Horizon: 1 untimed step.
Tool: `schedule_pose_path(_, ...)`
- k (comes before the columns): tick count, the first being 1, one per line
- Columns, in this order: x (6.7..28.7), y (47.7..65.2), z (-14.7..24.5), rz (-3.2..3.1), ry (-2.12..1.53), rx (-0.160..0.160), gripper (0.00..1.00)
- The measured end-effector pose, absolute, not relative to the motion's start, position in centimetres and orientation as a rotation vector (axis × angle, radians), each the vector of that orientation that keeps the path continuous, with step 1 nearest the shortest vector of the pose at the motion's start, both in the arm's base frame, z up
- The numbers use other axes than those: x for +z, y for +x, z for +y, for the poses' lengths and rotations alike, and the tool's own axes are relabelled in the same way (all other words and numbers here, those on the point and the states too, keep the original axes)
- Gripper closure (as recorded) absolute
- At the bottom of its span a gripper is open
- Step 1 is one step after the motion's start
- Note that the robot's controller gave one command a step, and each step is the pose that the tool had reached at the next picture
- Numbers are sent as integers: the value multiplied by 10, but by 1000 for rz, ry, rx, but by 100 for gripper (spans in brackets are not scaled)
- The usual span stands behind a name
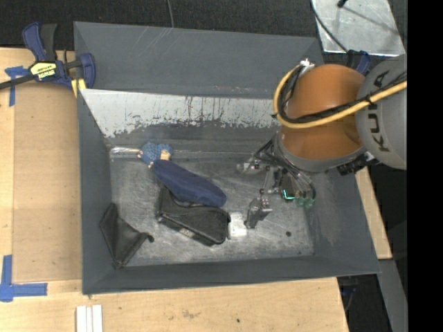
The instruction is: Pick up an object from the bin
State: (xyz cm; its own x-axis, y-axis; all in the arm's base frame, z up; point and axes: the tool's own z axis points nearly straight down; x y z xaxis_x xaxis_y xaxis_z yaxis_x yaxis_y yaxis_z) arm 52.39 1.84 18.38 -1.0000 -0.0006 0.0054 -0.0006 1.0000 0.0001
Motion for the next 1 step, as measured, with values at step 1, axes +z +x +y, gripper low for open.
schedule_pose_path(1,75,491,47,-3165,3,6,0)
